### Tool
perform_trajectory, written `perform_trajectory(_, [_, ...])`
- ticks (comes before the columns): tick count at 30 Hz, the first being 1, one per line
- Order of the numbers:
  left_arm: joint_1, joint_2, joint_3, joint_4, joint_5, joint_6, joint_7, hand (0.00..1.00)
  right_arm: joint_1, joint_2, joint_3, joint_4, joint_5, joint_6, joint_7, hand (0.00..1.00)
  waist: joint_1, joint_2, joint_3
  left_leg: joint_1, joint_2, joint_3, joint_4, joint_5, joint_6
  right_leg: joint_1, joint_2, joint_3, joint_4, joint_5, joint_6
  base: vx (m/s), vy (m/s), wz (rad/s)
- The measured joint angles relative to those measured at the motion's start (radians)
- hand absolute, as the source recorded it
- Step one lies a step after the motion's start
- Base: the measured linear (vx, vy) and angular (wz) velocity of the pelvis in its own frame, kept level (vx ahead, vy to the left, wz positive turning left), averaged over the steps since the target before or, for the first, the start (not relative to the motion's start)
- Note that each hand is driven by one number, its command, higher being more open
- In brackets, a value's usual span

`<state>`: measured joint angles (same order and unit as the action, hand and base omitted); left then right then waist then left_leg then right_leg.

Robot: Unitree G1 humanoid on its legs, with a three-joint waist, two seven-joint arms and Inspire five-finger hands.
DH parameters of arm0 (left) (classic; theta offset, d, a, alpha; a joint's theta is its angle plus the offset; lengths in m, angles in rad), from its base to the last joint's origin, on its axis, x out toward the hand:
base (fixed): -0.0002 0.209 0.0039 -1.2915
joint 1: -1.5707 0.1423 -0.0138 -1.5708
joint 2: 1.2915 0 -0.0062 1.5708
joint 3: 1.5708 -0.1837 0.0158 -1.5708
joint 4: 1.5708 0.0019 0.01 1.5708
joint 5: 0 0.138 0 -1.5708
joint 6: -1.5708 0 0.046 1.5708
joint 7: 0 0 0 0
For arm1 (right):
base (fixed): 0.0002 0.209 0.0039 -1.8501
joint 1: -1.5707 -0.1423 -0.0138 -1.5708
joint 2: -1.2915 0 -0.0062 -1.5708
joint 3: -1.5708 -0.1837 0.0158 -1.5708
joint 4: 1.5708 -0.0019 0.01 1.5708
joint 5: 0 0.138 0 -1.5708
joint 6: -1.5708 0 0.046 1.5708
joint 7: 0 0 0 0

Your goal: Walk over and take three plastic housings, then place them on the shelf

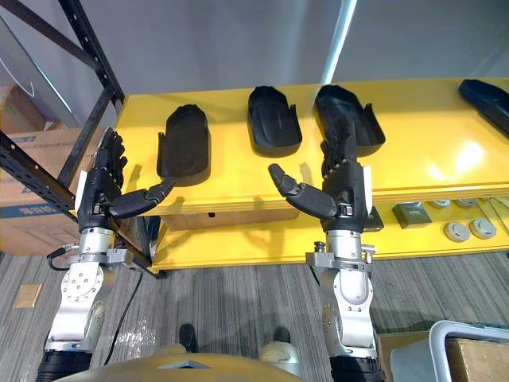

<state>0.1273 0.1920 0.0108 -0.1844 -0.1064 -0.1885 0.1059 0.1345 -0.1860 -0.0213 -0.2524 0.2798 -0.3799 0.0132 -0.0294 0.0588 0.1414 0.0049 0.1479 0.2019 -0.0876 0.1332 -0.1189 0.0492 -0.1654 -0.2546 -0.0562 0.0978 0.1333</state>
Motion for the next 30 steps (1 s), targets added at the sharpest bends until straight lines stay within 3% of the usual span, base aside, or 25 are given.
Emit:
perform_trajectory(5, [-0.135,0.055,-0.054,0.162,0.043,-0.002,0.039,1.0,-0.141,-0.032,0.105,0.018,-0.064,-0.006,-0.063,1.0,0.004,0.005,0.051,-0.06,-0.005,-0.035,0.002,0.032,0.01,-0.051,-0.005,-0.021,0.03,0.003,0.002,-0.03,0.0,0.18])
perform_trajectory(10, [-0.256,0.122,-0.054,0.225,0.044,-0.002,0.043,1.0,-0.224,-0.058,0.126,0.022,-0.076,-0.004,-0.09,1.0,0.002,0.005,0.111,-0.099,-0.014,-0.037,0.002,0.044,0.021,-0.113,-0.018,-0.013,0.076,-0.006,-0.008,-0.06,0.024,0.02])
perform_trajectory(15, [-0.296,0.14,-0.054,0.238,0.075,-0.002,0.048,1.0,-0.23,-0.065,0.125,0.043,-0.076,0.003,-0.111,1.0,-0.004,0.009,0.125,-0.1,-0.024,-0.026,0.002,0.048,0.024,-0.138,-0.032,0.002,0.112,-0.013,-0.003,0.0,0.015,-0.05])
perform_trajectory(25, [-0.33,0.138,-0.046,0.343,0.064,-0.003,0.167,1.0,-0.227,-0.074,0.125,0.044,-0.068,0.042,-0.096,1.0,-0.028,0.01,0.145,-0.095,-0.023,0.008,0.002,0.049,0.026,-0.181,-0.036,0.043,0.161,-0.03,-0.008,-0.02,-0.007,-0.1])
perform_trajectory(30, [-0.411,0.134,-0.035,0.42,0.065,-0.004,0.205,1.0,-0.225,-0.071,0.126,0.044,-0.067,0.069,-0.08,1.0,-0.031,0.009,0.168,-0.088,-0.022,0.024,0.002,0.045,0.02,-0.192,-0.035,0.062,0.174,-0.029,-0.008,-0.02,-0.014,-0.11])
